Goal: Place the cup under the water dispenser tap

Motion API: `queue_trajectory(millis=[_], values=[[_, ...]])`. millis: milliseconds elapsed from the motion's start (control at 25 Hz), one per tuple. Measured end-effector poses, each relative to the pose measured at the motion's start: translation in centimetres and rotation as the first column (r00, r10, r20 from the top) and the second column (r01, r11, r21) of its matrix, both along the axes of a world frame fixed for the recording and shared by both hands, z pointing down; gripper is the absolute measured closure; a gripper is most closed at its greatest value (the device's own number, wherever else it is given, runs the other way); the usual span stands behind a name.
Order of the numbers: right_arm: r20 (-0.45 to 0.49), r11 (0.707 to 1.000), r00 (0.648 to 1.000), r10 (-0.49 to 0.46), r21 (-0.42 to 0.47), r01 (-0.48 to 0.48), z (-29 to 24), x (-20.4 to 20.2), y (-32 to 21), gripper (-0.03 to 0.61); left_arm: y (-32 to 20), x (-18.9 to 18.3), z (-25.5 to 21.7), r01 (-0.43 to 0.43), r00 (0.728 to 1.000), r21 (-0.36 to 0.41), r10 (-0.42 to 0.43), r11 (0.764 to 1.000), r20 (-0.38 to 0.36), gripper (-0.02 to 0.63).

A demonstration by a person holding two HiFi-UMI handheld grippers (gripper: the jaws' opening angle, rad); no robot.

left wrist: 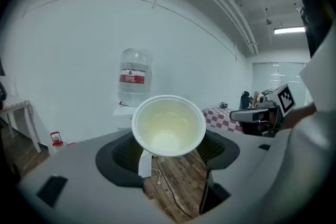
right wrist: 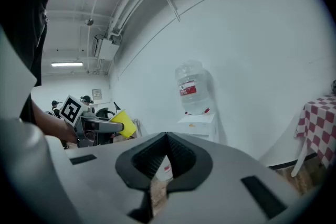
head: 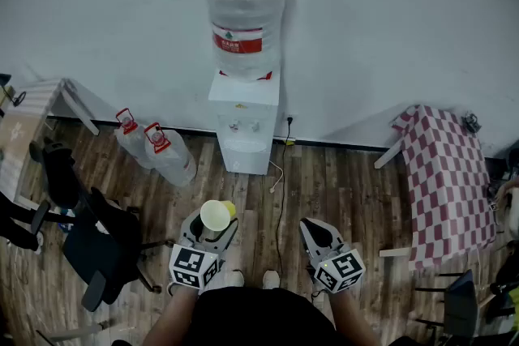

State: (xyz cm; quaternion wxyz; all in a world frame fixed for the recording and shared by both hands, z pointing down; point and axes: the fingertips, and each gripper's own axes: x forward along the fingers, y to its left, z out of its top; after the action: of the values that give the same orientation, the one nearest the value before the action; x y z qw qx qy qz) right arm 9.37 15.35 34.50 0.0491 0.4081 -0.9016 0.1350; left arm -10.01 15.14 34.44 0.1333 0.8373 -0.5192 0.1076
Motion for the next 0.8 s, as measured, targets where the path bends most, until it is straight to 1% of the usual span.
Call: queue_trajectory(millis=[440, 560, 800], values=[[-0.023, 0.999, 0.999, 0.038, 0.018, -0.037, -0.4, -0.4, 0.9, 0.557, 0.7, -1.6, 0.0, -0.016, 1.000, 0.008, 0.016, 1.000, -0.005, 0.298], [-0.010, 0.999, 0.999, 0.052, 0.012, -0.051, -0.5, -0.6, 1.2, 0.557, 0.9, -1.9, 0.1, -0.022, 1.000, 0.008, 0.023, 1.000, -0.008, 0.298], [-0.018, 0.998, 0.997, 0.069, 0.002, -0.069, -0.1, -1.1, 2.5, 0.557, 1.6, -2.6, 0.6, -0.037, 0.999, 0.000, 0.037, 0.999, -0.012, 0.298]])
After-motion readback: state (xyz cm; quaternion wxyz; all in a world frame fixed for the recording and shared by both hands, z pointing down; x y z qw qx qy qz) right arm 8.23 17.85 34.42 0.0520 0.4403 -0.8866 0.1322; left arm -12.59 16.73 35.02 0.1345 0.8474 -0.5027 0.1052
